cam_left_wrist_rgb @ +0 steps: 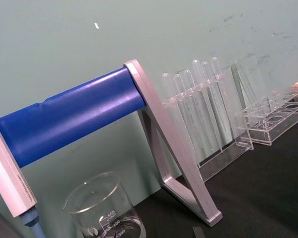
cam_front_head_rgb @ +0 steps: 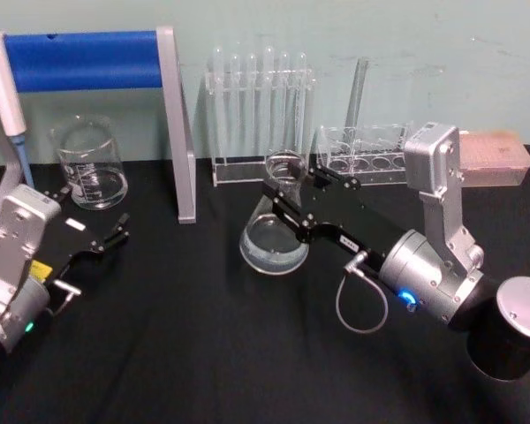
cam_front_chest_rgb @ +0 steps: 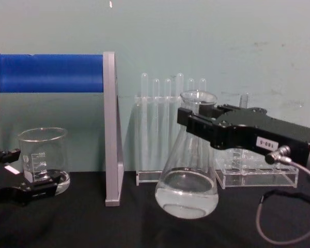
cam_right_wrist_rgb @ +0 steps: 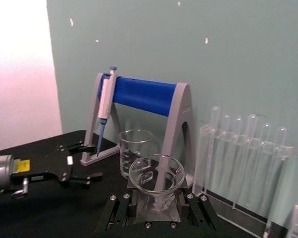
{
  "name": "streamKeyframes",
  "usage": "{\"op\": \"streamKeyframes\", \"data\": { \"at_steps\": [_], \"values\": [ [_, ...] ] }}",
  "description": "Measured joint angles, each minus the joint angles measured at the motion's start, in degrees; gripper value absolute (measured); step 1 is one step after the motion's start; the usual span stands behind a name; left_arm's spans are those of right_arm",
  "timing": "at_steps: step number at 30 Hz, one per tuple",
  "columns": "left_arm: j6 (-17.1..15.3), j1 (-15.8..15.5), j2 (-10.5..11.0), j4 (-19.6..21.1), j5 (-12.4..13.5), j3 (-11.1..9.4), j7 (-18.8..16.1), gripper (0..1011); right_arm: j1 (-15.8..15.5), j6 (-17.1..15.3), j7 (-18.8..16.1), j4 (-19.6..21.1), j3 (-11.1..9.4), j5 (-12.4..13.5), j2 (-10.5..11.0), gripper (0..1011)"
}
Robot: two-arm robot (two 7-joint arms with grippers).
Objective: Grasp the erlenmeyer flask with one hand, shake it three times, then place it back.
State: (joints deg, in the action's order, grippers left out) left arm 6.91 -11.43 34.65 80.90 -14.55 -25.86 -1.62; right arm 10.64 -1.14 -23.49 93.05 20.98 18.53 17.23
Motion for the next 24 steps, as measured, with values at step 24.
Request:
{"op": "streamKeyframes", "data": {
  "at_steps": [24],
  "values": [
    [0.0,0.0,0.0,0.0,0.0,0.0,0.0,1001,2.9,7.1,-11.9,-9.0,4.4,6.7,4.9,449]
  ]
}}
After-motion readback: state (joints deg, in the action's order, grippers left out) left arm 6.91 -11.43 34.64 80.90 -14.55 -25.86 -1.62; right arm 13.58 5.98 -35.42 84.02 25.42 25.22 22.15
